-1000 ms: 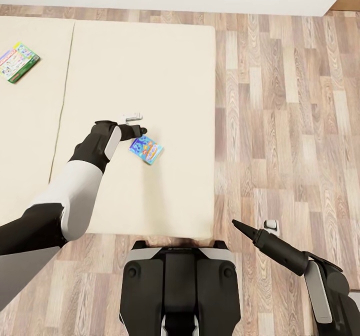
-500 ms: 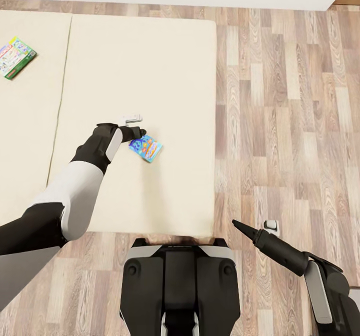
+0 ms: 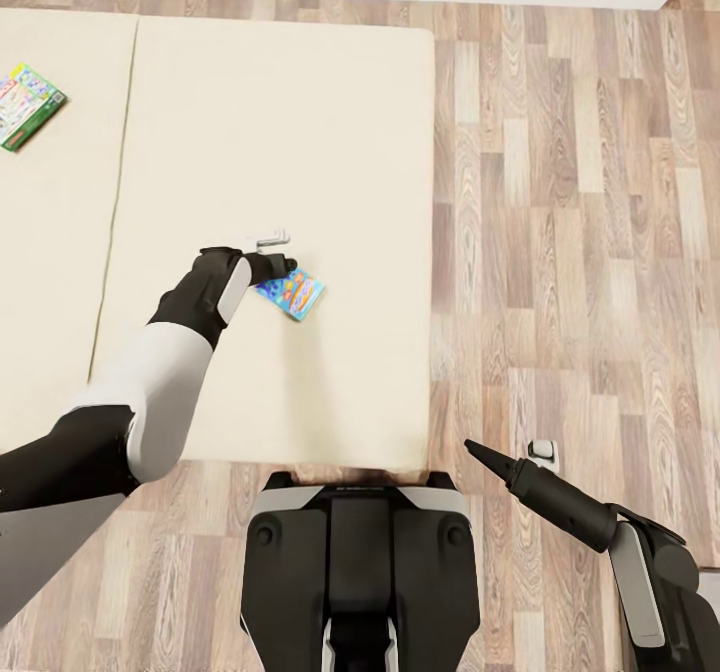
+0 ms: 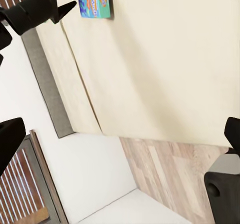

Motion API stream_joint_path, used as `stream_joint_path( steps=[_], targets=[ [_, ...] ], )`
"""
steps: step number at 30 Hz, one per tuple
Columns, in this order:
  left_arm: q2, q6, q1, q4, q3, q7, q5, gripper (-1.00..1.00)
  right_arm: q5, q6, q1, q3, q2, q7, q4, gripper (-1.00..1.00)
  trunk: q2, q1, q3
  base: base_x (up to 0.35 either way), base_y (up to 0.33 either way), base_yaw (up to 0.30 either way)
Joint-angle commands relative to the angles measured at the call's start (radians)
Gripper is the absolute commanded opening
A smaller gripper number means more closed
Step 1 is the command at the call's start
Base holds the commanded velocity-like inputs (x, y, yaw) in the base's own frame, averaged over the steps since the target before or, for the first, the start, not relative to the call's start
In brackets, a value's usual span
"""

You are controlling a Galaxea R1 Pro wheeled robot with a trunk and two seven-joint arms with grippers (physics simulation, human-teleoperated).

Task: Put all the toys in the child's room - the three board games (two on the bed and one on the table), the two jigsaw puzzles on the table, and the tennis ball on the table - inside the toy box on the table in the child's room.

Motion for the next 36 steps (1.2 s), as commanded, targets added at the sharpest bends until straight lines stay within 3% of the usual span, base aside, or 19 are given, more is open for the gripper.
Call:
stream_joint_path(
  steps=[1, 10, 17, 36],
  targets=[
    [-0.006, 0.001, 0.000, -0.002, 0.005, 0.003, 0.002, 1.00, -0.001, 0.005, 0.000, -0.001, 0.000, 0.002, 0.000, 1.00, -0.002, 0.001, -0.002, 0.000, 0.000, 0.000],
    [-0.011, -0.002, 0.000, -0.002, 0.004, 0.003, 0.001, 1.00, -0.001, 0.005, 0.000, -0.001, 0.000, 0.002, 0.000, 1.00, -0.002, 0.001, -0.012, 0.000, 0.000, 0.000],
    [-0.035, -0.024, -0.001, -0.007, 0.004, 0.009, 0.004, 1.00, -0.001, 0.004, 0.000, -0.001, 0.000, 0.002, 0.000, 1.00, -0.002, 0.001, -0.018, 0.000, 0.000, 0.000],
    [-0.037, -0.010, 0.000, 0.007, 0.003, 0.028, -0.002, 1.00, -0.001, 0.003, 0.000, -0.001, 0.000, 0.002, 0.000, 1.00, -0.002, 0.001, -0.027, 0.000, 0.000, 0.000]
  ],
)
